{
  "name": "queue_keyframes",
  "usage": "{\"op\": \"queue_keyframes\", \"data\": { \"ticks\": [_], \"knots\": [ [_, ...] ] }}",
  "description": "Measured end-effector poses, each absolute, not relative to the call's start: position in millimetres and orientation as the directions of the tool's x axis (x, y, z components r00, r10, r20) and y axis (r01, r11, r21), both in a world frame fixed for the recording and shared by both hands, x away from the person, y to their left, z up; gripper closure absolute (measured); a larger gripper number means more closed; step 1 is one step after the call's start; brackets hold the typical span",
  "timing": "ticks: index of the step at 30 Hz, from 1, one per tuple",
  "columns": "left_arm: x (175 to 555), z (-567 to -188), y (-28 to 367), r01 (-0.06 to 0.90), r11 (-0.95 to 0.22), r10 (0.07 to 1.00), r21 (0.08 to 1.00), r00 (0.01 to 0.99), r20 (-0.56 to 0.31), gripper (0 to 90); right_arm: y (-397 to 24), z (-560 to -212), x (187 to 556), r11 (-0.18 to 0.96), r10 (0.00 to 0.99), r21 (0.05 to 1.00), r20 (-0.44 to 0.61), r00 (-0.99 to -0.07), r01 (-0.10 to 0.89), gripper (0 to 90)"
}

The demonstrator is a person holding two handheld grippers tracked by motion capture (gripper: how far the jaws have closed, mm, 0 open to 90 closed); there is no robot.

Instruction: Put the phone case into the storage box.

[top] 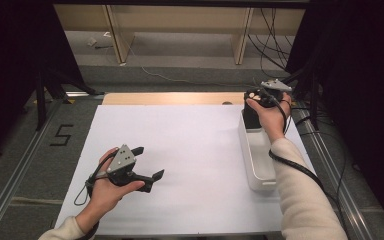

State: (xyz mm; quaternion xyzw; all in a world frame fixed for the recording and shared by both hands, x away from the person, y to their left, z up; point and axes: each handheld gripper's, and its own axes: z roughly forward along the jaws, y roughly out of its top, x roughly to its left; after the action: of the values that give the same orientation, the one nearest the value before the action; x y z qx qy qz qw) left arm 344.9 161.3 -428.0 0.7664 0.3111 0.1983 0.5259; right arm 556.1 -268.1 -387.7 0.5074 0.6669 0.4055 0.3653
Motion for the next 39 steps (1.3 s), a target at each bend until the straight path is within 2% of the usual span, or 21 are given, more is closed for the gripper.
{"op": "queue_keyframes", "data": {
  "ticks": [39],
  "knots": [
    [345, -428, 161, 0.269, -0.249, 0.683, 0.93, 0.73, -0.028, 0.0, -266, -400, 561, 0.188, 0.963, 0.902, -0.091, -0.255, 0.389, 15.7]
  ]
}}
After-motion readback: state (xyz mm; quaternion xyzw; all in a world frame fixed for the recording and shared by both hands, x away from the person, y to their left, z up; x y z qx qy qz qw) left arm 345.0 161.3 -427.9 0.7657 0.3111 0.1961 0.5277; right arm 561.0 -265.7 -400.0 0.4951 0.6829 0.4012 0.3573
